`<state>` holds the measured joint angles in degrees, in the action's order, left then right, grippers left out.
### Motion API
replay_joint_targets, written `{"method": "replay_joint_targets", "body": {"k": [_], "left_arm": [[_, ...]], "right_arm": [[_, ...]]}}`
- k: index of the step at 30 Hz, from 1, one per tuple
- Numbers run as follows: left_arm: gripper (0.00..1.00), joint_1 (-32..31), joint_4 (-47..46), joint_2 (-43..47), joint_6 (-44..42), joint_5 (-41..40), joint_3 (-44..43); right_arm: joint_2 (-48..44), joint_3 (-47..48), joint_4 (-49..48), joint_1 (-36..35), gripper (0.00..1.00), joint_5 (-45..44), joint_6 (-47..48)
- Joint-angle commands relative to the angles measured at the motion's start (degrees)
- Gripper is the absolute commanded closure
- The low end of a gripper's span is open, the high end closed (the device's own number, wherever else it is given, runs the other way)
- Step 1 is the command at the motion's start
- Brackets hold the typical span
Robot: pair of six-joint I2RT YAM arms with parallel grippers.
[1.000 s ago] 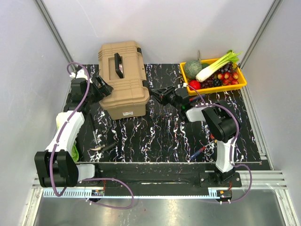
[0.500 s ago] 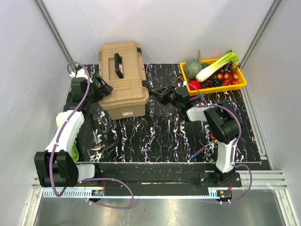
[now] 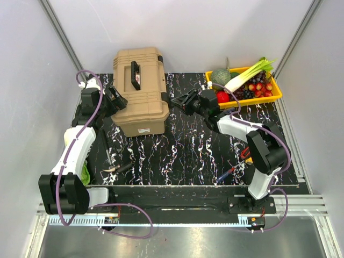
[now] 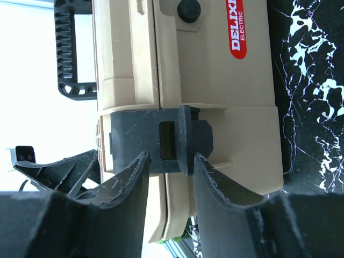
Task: Pack the tool kit
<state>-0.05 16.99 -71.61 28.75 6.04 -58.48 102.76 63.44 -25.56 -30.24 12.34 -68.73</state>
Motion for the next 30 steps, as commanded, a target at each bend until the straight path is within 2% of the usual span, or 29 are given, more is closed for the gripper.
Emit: {"method": "replay_joint_targets", "body": {"k": [1,5,10,13,19,24,30], "left_arm": [[0.01,-1.26,10.25,-1.51,-3.88,-1.30,0.39],[0.01,-1.26,10.52,-1.33,-4.14,-1.74,-0.23],[0.01,-1.26,10.78,-1.33,-4.23,-1.91,-0.58],[0.01,-1.26,10.78,-1.77,-4.32,-1.74,-0.58],[0.01,-1.26,10.78,-2.30,-4.23,-1.30,-0.67],[0.01,-1.26,10.78,-1.95,-4.32,-1.47,-0.93],[0.01,-1.26,12.36,-0.99,-5.46,-3.05,-3.65]], "right_arm": [[-5.82,3.01,-0.90,-2.63,0.55,3.84,2.81],[-6.08,3.09,0.51,-2.63,0.41,3.22,3.95],[-7.05,3.27,4.29,-2.63,0.18,0.93,8.51],[-5.91,4.76,4.64,-2.63,0.10,2.60,11.24],[-2.74,7.93,8.15,-2.81,0.09,4.45,12.30],[-4.40,7.23,11.23,-2.81,0.11,0.06,12.39],[-7.31,8.62,14.39,-2.63,0.09,-2.76,16.95]]}}
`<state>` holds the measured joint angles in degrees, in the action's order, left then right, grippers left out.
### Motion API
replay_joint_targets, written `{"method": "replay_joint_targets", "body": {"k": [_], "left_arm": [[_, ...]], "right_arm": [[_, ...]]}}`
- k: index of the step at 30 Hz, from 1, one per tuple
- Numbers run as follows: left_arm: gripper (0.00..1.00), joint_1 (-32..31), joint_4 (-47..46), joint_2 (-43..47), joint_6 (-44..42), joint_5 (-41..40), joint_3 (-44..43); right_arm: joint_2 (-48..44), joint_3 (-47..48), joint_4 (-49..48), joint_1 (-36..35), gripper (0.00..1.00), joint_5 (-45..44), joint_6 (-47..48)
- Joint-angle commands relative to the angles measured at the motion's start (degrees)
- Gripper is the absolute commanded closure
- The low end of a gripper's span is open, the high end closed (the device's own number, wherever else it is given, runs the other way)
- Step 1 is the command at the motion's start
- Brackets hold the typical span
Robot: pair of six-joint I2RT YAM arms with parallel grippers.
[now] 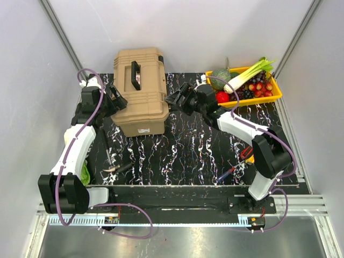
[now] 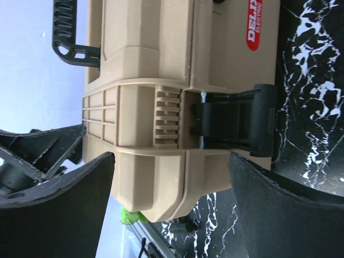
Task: Pack the tool kit
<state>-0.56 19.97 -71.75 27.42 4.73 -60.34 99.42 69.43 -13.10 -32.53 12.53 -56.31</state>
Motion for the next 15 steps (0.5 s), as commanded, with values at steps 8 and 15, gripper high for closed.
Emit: {"method": "replay_joint_targets", "body": {"k": [8,15], "left_arm": [[0.01,-0.67,9.48,-0.67,-7.64,-1.48,-12.77],[0.01,0.38,2.63,-5.59,-4.75,-1.40,-16.21]], "right_arm": [[-1.78,9.84,3.17,0.54,0.11,2.14,15.17],[6.66,20.91,9.85,3.70,0.35,5.13,21.77]]}}
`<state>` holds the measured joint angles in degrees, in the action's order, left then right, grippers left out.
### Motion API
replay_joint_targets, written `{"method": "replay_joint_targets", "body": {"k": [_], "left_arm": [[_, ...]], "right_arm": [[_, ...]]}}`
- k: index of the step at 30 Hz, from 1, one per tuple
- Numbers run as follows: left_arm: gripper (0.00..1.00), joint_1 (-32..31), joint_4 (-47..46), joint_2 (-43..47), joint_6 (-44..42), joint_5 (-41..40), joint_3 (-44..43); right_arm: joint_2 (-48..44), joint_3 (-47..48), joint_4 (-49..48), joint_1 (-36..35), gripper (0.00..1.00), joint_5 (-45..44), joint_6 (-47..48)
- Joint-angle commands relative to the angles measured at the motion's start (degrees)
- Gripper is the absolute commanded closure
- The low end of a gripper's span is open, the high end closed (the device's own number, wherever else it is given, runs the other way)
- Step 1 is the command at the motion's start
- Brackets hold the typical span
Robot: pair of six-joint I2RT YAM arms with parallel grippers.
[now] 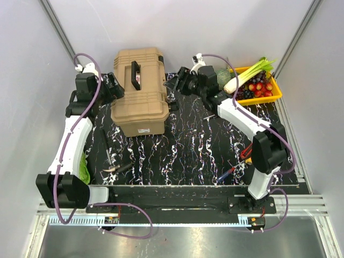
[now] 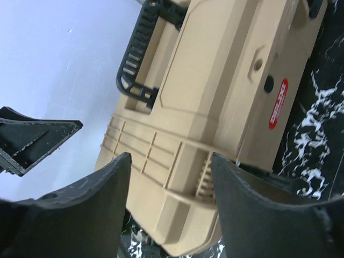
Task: Pack the tool kit
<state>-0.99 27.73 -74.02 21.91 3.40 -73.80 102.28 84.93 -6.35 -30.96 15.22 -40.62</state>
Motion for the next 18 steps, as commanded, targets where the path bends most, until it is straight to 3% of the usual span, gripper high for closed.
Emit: {"method": "replay_joint_targets", "body": {"k": [1,6,9,18], "left_arm": [[0.01,0.99,-5.92,-4.80,1.29,0.55,-3.19],[0.01,0.91,-6.89,-12.10,2.35,6.17,-6.18],[0.01,0.91,-8.03,-14.22,1.91,8.20,-6.27],[0.01,0.91,-11.90,-12.82,-3.36,10.40,-0.56]], "right_arm": [[5.02,6.47,3.18,2.83,0.40,3.23,6.08],[10.21,11.92,5.73,5.38,0.60,9.11,7.21],[12.23,13.51,5.91,5.39,0.68,12.28,10.20],[15.85,15.10,6.97,5.03,0.74,18.61,11.88]]}}
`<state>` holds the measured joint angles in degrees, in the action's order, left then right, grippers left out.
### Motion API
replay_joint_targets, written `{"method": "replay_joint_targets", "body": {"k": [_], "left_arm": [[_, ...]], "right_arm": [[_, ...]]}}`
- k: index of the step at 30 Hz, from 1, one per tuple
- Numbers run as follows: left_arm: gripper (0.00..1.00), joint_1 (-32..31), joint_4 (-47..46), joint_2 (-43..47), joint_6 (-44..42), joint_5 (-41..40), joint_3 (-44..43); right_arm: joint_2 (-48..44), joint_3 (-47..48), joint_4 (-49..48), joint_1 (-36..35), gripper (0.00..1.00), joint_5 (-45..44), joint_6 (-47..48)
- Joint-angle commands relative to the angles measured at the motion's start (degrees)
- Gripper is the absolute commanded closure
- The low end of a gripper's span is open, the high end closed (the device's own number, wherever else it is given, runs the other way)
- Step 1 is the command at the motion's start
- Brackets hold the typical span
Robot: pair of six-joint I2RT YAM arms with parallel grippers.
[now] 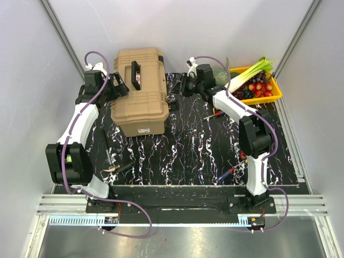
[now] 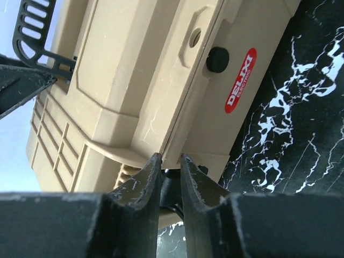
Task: Pack the tool kit
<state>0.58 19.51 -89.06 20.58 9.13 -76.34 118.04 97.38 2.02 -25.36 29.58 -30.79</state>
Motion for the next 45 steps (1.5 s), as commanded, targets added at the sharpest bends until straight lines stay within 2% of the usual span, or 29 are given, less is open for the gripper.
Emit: {"method": "replay_joint_targets", "body": {"k": [1,7,22,28,33,37,40,42,45], "left_arm": [[0.01,-0.67,-3.43,2.22,-2.12,4.59,2.33],[0.01,0.64,-3.25,4.41,-2.21,4.50,5.58],[0.01,1.00,-3.25,10.04,0.86,5.20,12.35],[0.01,1.00,-2.11,13.55,5.52,3.79,15.51],[0.02,0.92,-2.81,18.21,8.78,5.38,21.31],[0.01,1.00,-0.79,21.90,7.99,2.31,22.37],[0.01,0.91,0.70,23.49,6.94,-2.17,20.10],[0.01,1.00,1.32,23.23,6.23,-4.46,17.29],[0.01,1.09,2.55,20.43,5.18,-6.13,10.88]], "right_arm": [[0.26,2.29,-1.49,-0.82,0.74,4.78,1.96],[-0.53,-0.26,-5.54,-4.07,0.72,7.50,7.57],[-0.97,-3.34,-4.22,-10.67,0.71,7.95,7.94],[-4.04,-6.14,-4.39,-12.78,0.70,6.63,7.93],[-7.82,-13.17,-9.13,-13.66,0.63,5.22,4.16],[-10.10,-16.69,-11.08,-13.66,0.61,1.46,1.97],[-11.69,-16.44,-10.81,-13.48,0.57,-4.43,-0.23],[-11.60,-13.99,-9.67,-12.26,0.49,-8.47,-3.30],[-10.11,-10.73,-10.98,-7.61,0.38,-8.41,-12.07]]}}
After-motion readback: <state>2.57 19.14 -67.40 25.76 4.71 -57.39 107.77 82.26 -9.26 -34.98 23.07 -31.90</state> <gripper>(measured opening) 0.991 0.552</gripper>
